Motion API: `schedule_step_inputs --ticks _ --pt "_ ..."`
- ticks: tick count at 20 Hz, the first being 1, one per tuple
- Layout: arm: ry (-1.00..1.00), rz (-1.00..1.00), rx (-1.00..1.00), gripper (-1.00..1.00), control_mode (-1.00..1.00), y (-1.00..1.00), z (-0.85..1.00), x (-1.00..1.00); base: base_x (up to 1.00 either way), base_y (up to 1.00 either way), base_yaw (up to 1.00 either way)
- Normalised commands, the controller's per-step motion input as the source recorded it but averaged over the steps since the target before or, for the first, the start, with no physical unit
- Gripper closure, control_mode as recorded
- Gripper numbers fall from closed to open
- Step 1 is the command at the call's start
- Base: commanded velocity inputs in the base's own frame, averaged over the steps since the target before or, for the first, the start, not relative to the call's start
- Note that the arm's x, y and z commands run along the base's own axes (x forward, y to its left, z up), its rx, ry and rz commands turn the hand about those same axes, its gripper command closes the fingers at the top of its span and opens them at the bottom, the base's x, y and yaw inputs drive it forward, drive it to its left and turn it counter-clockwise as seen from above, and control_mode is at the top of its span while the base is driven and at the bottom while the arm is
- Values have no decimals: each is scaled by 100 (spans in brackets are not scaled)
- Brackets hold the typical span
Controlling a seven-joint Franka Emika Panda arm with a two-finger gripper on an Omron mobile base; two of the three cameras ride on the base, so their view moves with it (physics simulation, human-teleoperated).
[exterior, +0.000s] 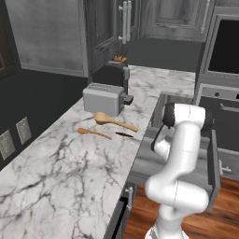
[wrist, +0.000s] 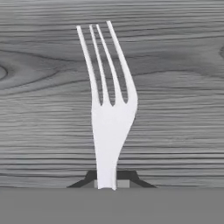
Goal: Organize the utensils by type. Pick up the wooden spoons from the counter and place them in the open cabinet. Then pick up the metallic utensils from the counter and place them in the open drawer.
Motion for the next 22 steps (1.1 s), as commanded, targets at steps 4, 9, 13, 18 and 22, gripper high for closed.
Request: schedule_step_inputs --ticks 4,9,13,18,22 --pt "-1 0 0 -100 -100 0 2 4 0 0 0" --pt "2 0 0 -100 -100 -1 62 0 0 0 0" --pt "14 0 1 -100 -100 -4 98 0 0 0 0" --pt "18 0 6 -100 -100 -5 100 0 0 0 0" --pt "14 0 7 -100 -100 0 100 0 0 0 0"
